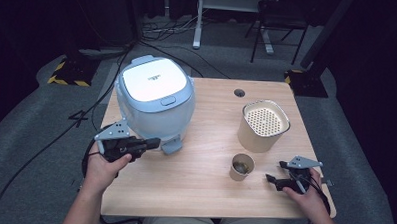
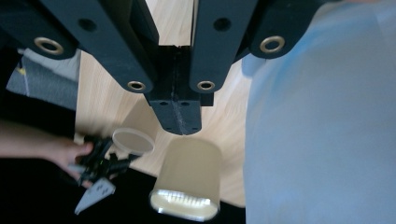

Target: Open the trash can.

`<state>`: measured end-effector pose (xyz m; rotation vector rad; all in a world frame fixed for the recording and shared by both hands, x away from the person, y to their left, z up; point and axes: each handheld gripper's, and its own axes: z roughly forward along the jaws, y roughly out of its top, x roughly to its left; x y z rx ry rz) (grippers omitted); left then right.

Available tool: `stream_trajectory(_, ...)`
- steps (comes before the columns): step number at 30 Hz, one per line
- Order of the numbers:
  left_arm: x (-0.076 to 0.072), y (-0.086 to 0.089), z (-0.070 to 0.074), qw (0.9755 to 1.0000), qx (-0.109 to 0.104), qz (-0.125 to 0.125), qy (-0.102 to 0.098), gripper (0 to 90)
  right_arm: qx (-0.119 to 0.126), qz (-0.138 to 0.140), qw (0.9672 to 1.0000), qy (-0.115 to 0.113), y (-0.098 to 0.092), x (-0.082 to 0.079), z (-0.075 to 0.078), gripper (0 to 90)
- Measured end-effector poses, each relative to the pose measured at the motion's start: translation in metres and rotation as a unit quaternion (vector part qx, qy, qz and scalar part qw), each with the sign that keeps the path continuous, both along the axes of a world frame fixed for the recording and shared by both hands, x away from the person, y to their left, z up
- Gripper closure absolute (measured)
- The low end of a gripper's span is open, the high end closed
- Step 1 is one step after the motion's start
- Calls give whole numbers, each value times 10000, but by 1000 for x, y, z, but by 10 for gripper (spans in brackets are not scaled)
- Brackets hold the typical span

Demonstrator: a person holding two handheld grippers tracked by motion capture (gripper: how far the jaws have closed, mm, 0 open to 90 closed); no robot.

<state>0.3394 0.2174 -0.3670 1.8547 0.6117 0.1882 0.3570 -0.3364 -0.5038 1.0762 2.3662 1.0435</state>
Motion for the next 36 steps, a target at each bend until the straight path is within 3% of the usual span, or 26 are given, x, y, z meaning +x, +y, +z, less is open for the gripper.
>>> stream_trajectory(6, 14, 0, 19, 9994, -328, 64, -125, 900, 17, 25, 10000, 8, 0, 0, 0, 194)
stream_trajectory(15, 25, -6, 45, 9985, -396, 189, -339, 898, 21, 65, 10000, -10, -1, 0, 0, 208)
stream_trajectory(28, 52, -13, 64, 9976, -369, 447, -386, 899, 23, 70, 10000, -10, -1, 0, 0, 210)
stream_trajectory(34, 60, -21, 64, 9974, -91, 608, -385, 898, 24, 73, 10000, -9, -1, 0, 0, 210)
stream_trajectory(36, 62, -23, 63, 9971, -97, 659, -373, 898, 24, 72, 10000, -10, -1, 0, 0, 210)
